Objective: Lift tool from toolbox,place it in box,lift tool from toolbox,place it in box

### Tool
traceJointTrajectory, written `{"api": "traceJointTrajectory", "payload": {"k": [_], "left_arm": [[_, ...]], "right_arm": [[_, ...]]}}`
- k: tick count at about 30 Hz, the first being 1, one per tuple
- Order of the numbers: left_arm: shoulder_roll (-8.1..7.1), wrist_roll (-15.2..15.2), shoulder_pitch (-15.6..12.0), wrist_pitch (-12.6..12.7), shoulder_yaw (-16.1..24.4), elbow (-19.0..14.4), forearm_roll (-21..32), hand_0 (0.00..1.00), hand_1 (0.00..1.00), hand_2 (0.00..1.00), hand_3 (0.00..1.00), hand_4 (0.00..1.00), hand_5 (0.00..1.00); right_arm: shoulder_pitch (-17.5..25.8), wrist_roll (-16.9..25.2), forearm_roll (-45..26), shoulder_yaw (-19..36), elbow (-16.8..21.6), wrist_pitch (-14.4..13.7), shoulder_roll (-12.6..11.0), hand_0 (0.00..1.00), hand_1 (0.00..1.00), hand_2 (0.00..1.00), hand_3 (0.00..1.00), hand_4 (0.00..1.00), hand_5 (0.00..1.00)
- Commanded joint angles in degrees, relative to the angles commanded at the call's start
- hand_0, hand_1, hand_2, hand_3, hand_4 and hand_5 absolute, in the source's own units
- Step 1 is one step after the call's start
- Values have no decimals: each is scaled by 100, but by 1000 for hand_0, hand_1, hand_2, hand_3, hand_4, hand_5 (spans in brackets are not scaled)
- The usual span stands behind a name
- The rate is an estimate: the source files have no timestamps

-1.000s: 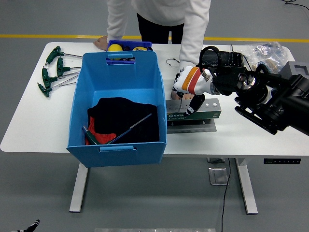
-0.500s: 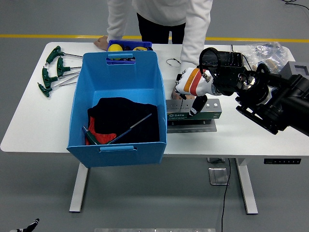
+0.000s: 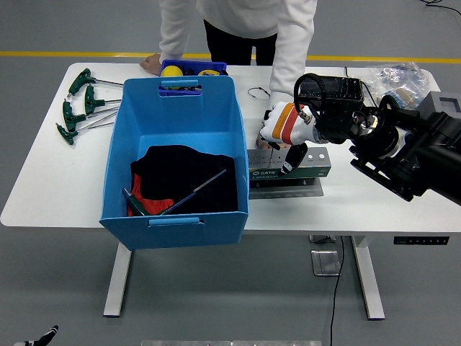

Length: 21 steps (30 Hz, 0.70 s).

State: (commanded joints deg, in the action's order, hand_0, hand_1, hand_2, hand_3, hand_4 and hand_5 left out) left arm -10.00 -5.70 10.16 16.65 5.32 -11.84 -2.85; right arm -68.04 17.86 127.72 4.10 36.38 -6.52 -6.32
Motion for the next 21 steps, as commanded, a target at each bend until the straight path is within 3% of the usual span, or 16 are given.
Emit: {"api": "traceJointTrajectory", "payload": {"k": [1, 6, 7, 12, 13, 18, 19, 21], "left_arm": [[0, 0, 0, 3, 8, -1, -4, 750, 615, 735, 750, 785, 723], [-7, 8, -5, 9, 126, -18, -103, 750, 615, 735, 750, 785, 723], [-7, 10, -7, 11, 146, -21, -119, 750, 614, 735, 750, 785, 723], [-6, 12, -12, 10, 157, -20, -129, 750, 614, 735, 750, 785, 723], [-6, 13, -14, 8, 156, -19, -129, 750, 614, 735, 750, 784, 721], [-9, 14, -20, 0, 147, -19, -126, 750, 614, 735, 750, 784, 721], [-9, 15, -20, -1, 147, -18, -126, 749, 614, 735, 749, 782, 719], [-8, 16, -22, -3, 142, -16, -122, 749, 614, 735, 749, 782, 719]], "right_arm": [[2, -3, 3, 3, -3, 0, -2, 492, 355, 404, 387, 998, 720], [22, -32, 77, 36, -8, 27, -26, 492, 355, 404, 387, 998, 720], [28, -32, 89, 42, -9, 35, -30, 386, 286, 335, 359, 998, 722], [29, -37, 98, 47, -8, 36, -44, 386, 286, 335, 359, 998, 722], [29, -41, 88, 44, -11, 35, -46, 318, 243, 291, 295, 998, 720], [48, -73, 9, 22, -30, 31, -66, 318, 243, 291, 295, 998, 720], [53, -82, -12, 19, -35, 34, -70, 225, 186, 239, 237, 998, 722], [57, -87, -39, 19, -40, 39, -74, 225, 186, 239, 237, 998, 722]]}}
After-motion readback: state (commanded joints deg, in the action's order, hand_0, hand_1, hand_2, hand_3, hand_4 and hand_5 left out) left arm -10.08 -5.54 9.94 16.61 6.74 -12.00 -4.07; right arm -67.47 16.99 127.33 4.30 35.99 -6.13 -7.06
